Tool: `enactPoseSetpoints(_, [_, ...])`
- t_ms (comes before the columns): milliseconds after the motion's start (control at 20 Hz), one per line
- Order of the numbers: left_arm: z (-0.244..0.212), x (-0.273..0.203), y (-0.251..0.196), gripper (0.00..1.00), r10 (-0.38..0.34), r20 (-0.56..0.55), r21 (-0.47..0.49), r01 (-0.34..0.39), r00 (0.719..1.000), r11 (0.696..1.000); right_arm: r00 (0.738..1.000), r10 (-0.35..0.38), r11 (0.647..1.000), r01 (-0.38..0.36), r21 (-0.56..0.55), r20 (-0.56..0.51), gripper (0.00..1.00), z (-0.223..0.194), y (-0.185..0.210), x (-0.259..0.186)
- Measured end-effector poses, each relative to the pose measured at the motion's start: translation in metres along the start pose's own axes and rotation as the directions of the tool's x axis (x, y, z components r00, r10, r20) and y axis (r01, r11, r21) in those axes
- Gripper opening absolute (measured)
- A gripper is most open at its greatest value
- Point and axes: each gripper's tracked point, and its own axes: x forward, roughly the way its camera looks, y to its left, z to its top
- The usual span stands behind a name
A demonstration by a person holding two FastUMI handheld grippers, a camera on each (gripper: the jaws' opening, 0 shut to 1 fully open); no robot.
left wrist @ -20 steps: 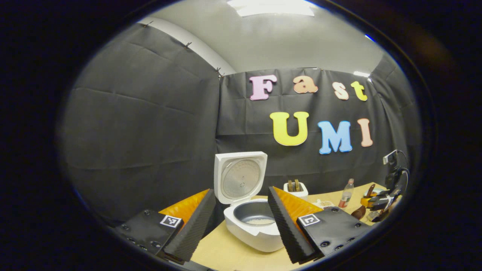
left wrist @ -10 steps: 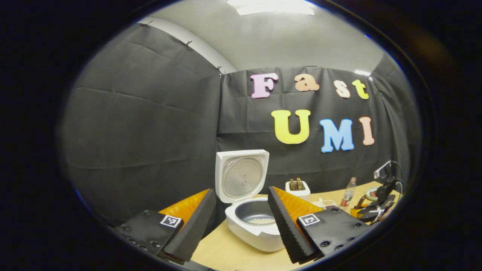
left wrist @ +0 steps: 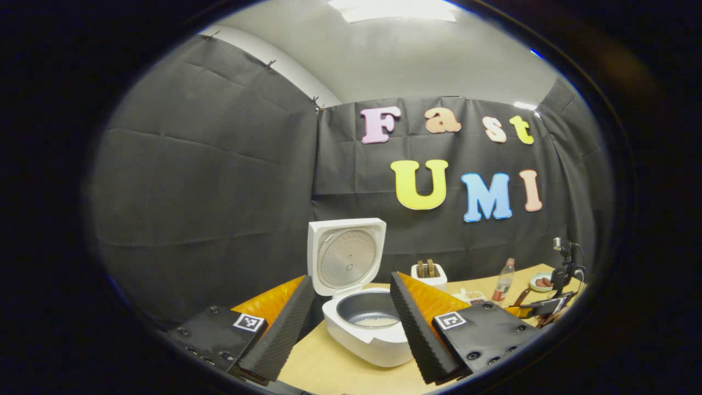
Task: Close the left gripper, press the button to open the rice cooker; take a wooden spoon from the chopstick holder with the right hand, scoop a spoonful of rice and pour it into the rice cooker, then put the wooden spoon back into the chopstick holder.
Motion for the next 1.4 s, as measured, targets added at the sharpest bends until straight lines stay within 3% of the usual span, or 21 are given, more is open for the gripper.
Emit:
enactPoseSetpoints(150, [0.002, -0.001, -0.004, 0.97, -0.005, -0.001, 0.001, 0.005, 1.000, 1.000, 1.000, 0.006, 0.978, -0.003, 0.207, -0.016, 0.13, -0.002, -0.017, -0.001])
enactPoseSetpoints(300, [0.005, -0.004, -0.004, 0.97, -0.002, 0.009, 0.012, 0.001, 1.000, 1.000, 0.999, 0.036, 0.891, -0.019, 0.453, -0.027, 0.12, 0.002, -0.035, -0.005])
enactPoseSetpoints(450, [0.006, -0.007, -0.004, 0.97, 0.001, 0.012, -0.001, -0.001, 1.000, 1.000, 0.998, 0.055, 0.808, -0.044, 0.587, -0.001, 0.12, 0.009, -0.046, -0.011])
enactPoseSetpoints(700, [0.005, -0.008, -0.001, 0.99, 0.011, 0.017, -0.021, -0.011, 1.000, 1.000, 0.996, 0.083, 0.729, -0.089, 0.679, 0.043, 0.12, 0.031, -0.052, -0.022])
enactPoseSetpoints(900, [0.004, -0.010, 0.001, 0.97, 0.015, 0.020, -0.037, -0.014, 1.000, 0.999, 0.986, 0.146, 0.674, -0.159, 0.722, 0.081, 0.12, 0.055, -0.027, -0.024])
enactPoseSetpoints(1150, [-0.002, -0.015, 0.007, 0.97, 0.029, 0.015, -0.067, -0.028, 0.999, 0.997, 0.967, 0.231, 0.641, -0.235, 0.730, 0.108, 0.12, 0.074, 0.015, -0.018])
enactPoseSetpoints(1400, [-0.017, -0.021, 0.024, 0.97, 0.059, -0.012, -0.078, -0.060, 0.998, 0.995, 0.942, 0.312, 0.653, -0.308, 0.692, 0.125, 0.12, 0.099, 0.062, -0.010])
